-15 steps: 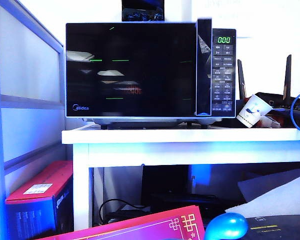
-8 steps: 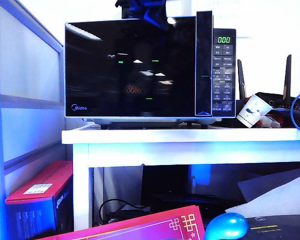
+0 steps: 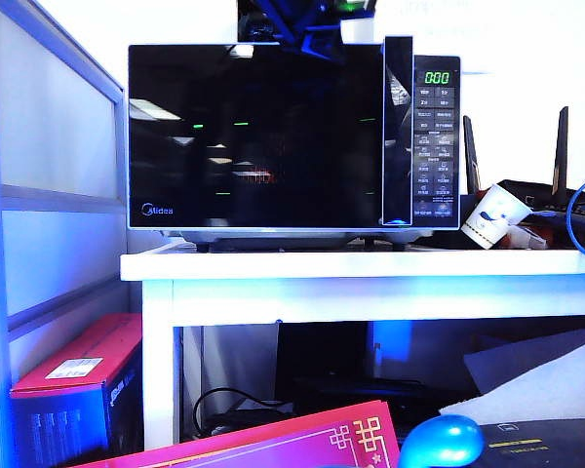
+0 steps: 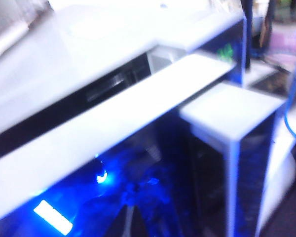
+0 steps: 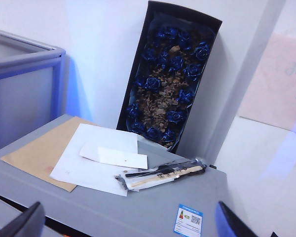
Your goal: Open the microwave door, place the orange inside the microwave, then close the microwave door.
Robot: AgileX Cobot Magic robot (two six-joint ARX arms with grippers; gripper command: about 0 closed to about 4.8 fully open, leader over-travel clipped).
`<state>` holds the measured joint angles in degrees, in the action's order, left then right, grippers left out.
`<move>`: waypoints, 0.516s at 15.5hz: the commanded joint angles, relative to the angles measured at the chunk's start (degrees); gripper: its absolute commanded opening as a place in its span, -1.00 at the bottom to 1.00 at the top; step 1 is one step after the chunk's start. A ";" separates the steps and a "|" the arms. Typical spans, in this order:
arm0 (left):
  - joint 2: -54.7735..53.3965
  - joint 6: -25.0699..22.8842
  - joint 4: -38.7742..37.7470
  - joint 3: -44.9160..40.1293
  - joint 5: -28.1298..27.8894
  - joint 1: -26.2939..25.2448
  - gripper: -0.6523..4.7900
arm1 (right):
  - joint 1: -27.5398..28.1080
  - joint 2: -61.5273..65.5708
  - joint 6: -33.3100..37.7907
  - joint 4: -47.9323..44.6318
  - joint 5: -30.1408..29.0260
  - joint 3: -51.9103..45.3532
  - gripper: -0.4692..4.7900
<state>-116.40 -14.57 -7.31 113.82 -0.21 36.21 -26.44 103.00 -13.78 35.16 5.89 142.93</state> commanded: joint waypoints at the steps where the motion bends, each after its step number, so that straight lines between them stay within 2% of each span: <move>1: -2.21 -0.02 4.94 0.20 -1.64 0.04 -0.78 | -0.04 -0.57 0.26 -1.64 0.04 0.35 1.00; 8: -5.84 -0.07 12.68 0.20 -6.67 -0.57 -0.78 | -0.04 -6.03 0.24 -1.55 0.66 0.35 1.00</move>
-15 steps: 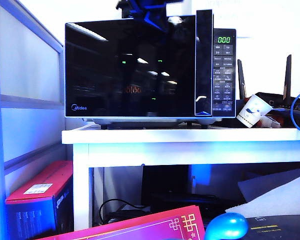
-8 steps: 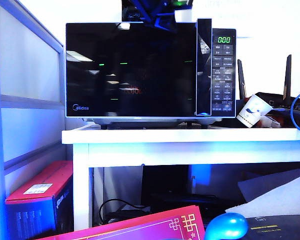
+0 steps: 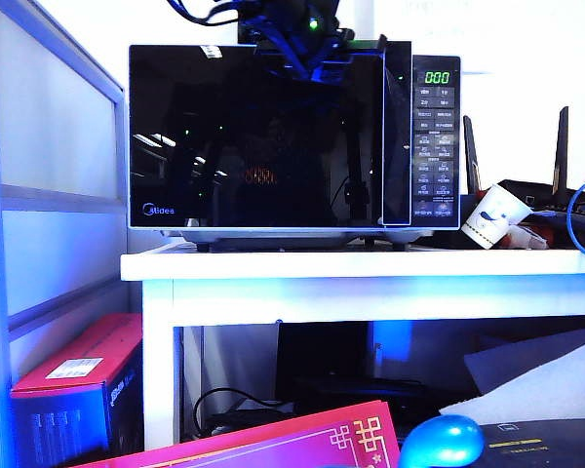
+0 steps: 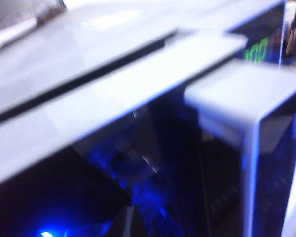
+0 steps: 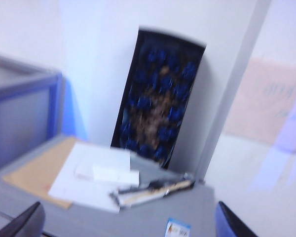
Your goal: Open the microwave door, place the orange inside the microwave, then close the microwave door.
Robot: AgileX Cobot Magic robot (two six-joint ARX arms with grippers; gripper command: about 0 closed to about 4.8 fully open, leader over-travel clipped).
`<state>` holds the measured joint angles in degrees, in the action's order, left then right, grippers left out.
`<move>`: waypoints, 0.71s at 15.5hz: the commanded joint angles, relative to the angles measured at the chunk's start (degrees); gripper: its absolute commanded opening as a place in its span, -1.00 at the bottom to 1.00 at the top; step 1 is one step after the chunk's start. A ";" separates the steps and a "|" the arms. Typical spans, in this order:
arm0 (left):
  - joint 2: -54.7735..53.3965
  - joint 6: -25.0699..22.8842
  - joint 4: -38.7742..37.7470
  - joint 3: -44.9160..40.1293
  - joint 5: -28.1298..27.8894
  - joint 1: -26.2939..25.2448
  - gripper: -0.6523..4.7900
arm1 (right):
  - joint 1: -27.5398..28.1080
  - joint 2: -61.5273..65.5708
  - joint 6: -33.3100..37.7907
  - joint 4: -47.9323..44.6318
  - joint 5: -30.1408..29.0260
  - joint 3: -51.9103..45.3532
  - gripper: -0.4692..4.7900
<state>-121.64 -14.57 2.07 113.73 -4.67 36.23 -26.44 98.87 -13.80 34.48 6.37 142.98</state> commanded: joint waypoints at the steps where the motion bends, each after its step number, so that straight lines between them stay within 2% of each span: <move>1: -0.98 -0.09 4.24 0.31 -2.78 -0.70 -0.78 | -0.04 -2.95 0.26 -0.50 0.20 0.31 1.00; 7: -1.49 0.24 4.09 0.44 -10.58 -1.77 -0.78 | -0.04 -6.82 0.28 2.12 0.17 0.31 1.00; 11: -0.94 0.20 1.66 0.44 -10.12 -1.46 -0.78 | -0.04 -8.92 0.28 4.68 0.15 0.31 1.00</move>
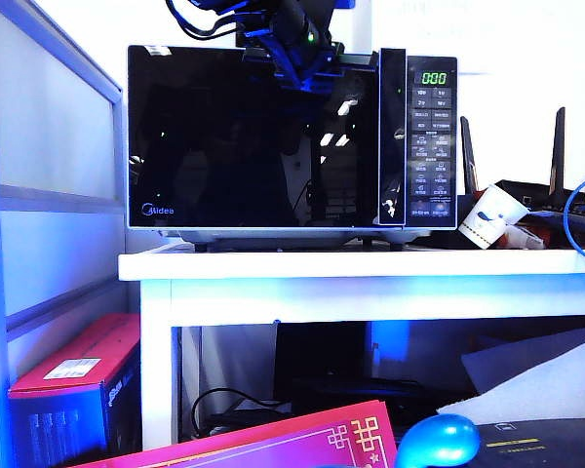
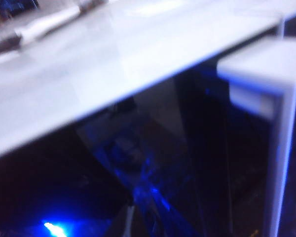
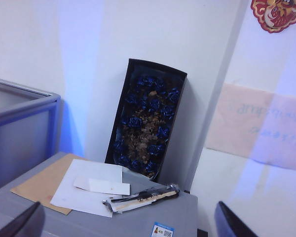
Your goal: Open the microwave door, place the orange inside the microwave, then close the microwave door.
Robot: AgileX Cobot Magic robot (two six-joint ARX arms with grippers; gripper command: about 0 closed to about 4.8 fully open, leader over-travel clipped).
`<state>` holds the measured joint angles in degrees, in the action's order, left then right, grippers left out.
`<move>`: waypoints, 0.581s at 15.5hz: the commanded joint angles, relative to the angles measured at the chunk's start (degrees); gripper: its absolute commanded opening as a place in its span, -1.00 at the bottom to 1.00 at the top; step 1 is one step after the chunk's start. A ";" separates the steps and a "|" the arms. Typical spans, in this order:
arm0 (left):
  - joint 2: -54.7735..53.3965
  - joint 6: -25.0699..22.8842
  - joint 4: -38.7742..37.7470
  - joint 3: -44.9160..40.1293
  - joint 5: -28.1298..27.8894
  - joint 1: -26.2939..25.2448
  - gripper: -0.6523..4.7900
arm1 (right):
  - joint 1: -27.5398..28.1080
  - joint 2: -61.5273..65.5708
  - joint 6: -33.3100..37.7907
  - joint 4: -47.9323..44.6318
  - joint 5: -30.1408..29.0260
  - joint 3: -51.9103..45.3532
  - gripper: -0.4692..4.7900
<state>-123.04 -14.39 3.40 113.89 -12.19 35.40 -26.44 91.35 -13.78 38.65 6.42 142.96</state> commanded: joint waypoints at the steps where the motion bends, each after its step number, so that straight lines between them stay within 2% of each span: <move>1: 1.42 -0.02 0.15 0.28 -2.56 -0.11 -0.78 | -0.04 -2.12 0.24 1.92 0.09 0.33 1.00; 2: 4.39 -0.24 -2.16 0.26 -2.40 0.94 -0.78 | -0.04 -3.08 0.24 3.65 0.07 0.33 1.00; 4: 12.85 0.02 -9.42 0.26 1.44 2.75 -0.78 | -0.04 -5.40 0.26 6.86 -0.09 0.33 1.00; 8: 34.77 0.11 -24.20 0.26 7.39 5.62 -0.78 | -0.04 -10.27 0.33 17.55 0.09 0.31 1.00; 9: 39.87 0.24 -27.41 0.26 7.52 6.62 -0.78 | -0.04 -11.52 1.92 18.18 0.09 0.33 0.89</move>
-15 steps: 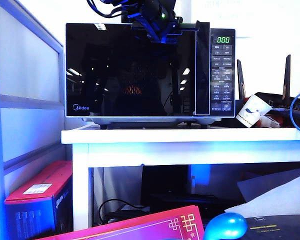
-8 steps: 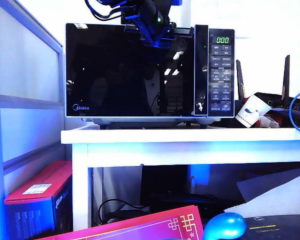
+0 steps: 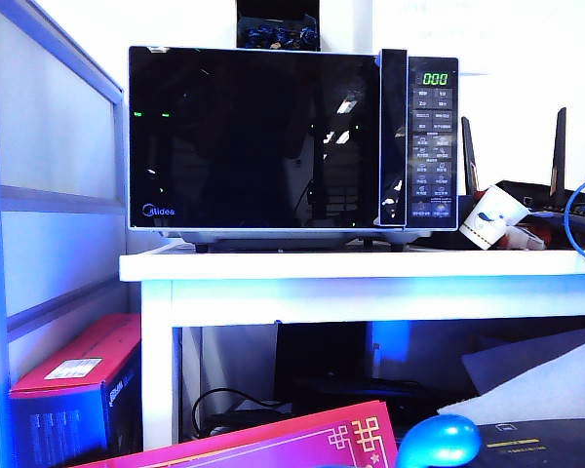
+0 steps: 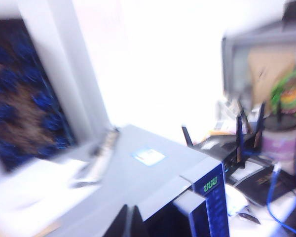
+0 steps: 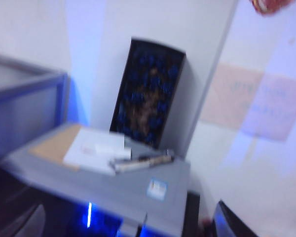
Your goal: Open the microwave door, place the orange inside the microwave, then close the microwave door.
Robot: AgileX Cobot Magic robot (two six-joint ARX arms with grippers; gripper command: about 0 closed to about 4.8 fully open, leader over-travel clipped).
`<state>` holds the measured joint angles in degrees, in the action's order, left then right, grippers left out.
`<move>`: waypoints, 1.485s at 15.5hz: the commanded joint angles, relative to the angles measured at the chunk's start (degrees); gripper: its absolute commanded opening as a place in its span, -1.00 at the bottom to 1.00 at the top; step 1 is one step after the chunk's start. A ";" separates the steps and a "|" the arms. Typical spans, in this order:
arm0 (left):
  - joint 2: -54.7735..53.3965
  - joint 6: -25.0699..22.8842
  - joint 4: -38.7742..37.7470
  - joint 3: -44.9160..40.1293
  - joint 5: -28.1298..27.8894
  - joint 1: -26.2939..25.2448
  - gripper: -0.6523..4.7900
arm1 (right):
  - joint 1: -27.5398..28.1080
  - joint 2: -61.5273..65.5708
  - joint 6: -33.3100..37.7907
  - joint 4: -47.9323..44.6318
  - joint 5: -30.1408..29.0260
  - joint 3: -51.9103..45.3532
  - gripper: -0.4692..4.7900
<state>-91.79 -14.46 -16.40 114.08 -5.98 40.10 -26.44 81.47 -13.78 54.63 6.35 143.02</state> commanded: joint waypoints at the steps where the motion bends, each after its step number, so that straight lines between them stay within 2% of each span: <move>1: 15.61 0.31 -12.13 0.07 1.29 3.74 -0.78 | -0.04 -3.26 5.81 2.16 -1.53 0.26 0.63; 2: 20.09 0.28 -15.58 0.07 1.27 4.90 -0.78 | -0.04 -4.11 7.04 3.61 -3.48 0.26 0.18; 3: 26.58 0.28 -21.11 0.07 1.29 5.73 -0.78 | -0.04 -5.60 7.63 8.83 -5.22 0.26 -0.62; 4: 34.23 0.31 -27.54 0.07 1.05 5.75 -0.78 | -0.04 -7.58 7.72 17.27 -4.57 0.24 -0.82; 6: 43.19 0.00 -34.23 0.07 -0.22 5.75 -0.78 | -0.04 -10.25 9.29 23.91 -5.11 0.07 -0.82; 7: 48.19 -0.13 -37.75 0.07 -0.87 5.75 -0.78 | -0.04 -11.91 9.29 24.37 -5.27 -0.02 -0.82; 10: 57.18 0.22 -49.24 0.02 -0.85 5.64 -0.78 | -0.04 -16.79 9.18 24.37 -10.56 -0.46 -0.82; 11: 58.55 2.10 -53.72 0.00 -0.81 5.57 -0.78 | -0.02 -18.10 9.01 24.37 -10.58 -1.40 -0.82; 12: 59.98 4.90 -59.17 -0.04 0.17 5.53 -0.78 | -0.02 -20.65 7.06 24.35 -10.58 -4.68 -0.82; 13: 60.41 5.55 -61.70 -0.15 0.63 5.53 -0.78 | 0.09 -22.67 6.08 23.87 -10.56 -8.20 -0.82; 15: 60.48 7.15 -63.67 -2.27 1.38 5.53 -0.78 | 0.11 -28.35 6.10 19.45 -10.62 -19.39 -0.83; 16: 60.48 7.43 -63.45 -6.01 3.15 5.53 -0.78 | 0.11 -33.48 6.12 13.38 -12.00 -30.10 -0.82; 17: 60.48 7.41 -62.90 -9.25 4.46 5.53 -0.78 | 0.11 -36.11 6.12 9.64 -12.33 -35.69 -0.82; 18: 60.48 7.41 -61.79 -13.66 6.16 5.53 -0.78 | 0.11 -40.79 6.12 2.71 -12.52 -45.46 -0.82; 20: 60.89 7.50 -57.31 -25.22 10.99 5.53 -0.78 | 0.11 -49.33 6.14 -10.80 -12.52 -63.39 -0.82; 21: 61.83 7.61 -50.36 -35.43 14.03 5.53 -0.78 | 0.11 -55.74 6.23 -20.63 -12.48 -76.98 -0.82; 22: 63.32 7.45 -39.41 -48.74 17.40 5.53 -0.78 | 0.11 -62.53 6.32 -28.72 -12.48 -91.67 -0.82; 23: 64.04 7.43 -32.00 -56.85 17.81 5.53 -0.78 | 0.11 -65.79 6.32 -31.12 -12.72 -99.16 -0.82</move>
<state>-27.97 -7.01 -55.35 60.80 10.96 45.65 -26.37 16.86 -7.55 27.00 -6.07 46.78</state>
